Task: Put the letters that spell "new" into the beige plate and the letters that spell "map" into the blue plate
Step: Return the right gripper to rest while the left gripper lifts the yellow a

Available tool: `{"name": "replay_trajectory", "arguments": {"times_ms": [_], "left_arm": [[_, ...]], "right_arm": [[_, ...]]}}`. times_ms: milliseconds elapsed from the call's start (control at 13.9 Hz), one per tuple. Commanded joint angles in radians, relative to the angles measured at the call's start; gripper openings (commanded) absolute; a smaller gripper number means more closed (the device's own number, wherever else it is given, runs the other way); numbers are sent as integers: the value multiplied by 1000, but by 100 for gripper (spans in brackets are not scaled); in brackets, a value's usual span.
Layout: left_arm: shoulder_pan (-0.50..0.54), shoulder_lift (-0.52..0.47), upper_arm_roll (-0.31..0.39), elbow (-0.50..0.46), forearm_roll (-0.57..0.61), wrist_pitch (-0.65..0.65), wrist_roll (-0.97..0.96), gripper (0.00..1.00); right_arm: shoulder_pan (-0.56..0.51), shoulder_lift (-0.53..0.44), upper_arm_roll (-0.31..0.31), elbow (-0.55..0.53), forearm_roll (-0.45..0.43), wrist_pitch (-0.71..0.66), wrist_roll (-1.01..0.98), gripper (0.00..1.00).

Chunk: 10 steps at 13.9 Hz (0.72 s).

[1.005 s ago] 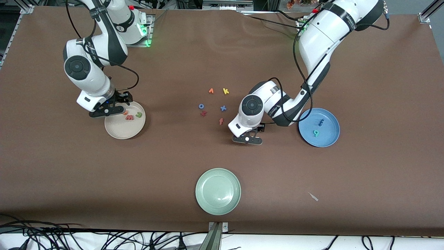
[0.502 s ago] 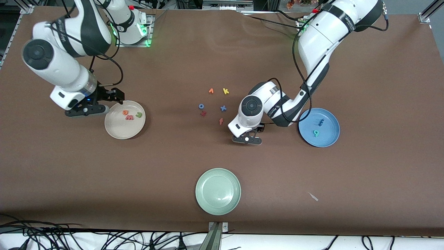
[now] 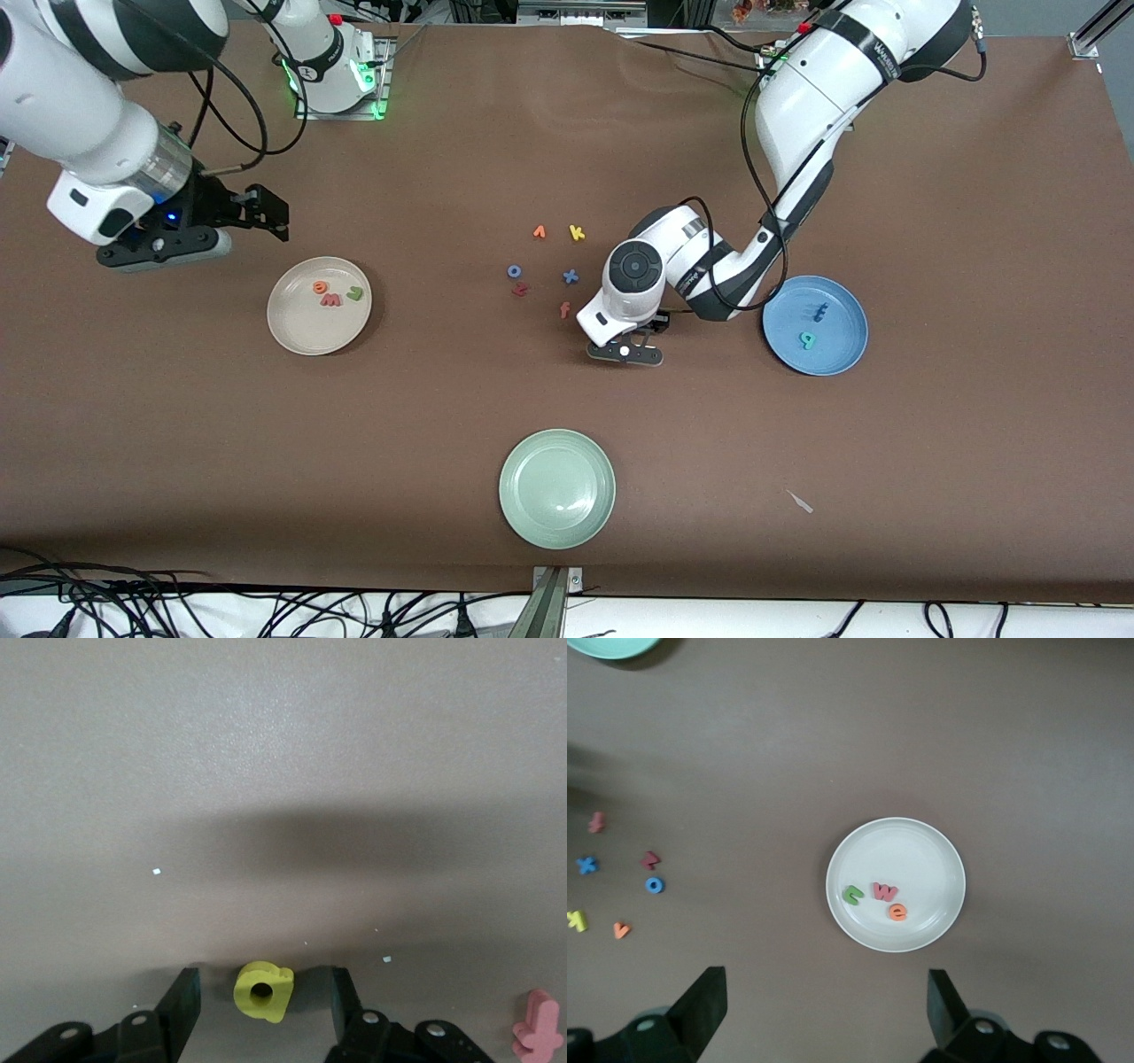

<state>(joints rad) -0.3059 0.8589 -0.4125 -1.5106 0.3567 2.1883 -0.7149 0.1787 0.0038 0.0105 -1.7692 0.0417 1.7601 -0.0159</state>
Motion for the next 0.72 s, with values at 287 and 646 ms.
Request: {"name": "replay_trajectory", "arguments": {"times_ms": [287, 646], "left_arm": [[-13, 26, 7, 29, 30, -4, -23, 53], [-13, 34, 7, 29, 33, -2, -23, 47]], "right_arm": [[-5, 21, -12, 175, -16, -197, -29, 100], [-7, 22, -12, 195, -16, -222, -29, 100]]}}
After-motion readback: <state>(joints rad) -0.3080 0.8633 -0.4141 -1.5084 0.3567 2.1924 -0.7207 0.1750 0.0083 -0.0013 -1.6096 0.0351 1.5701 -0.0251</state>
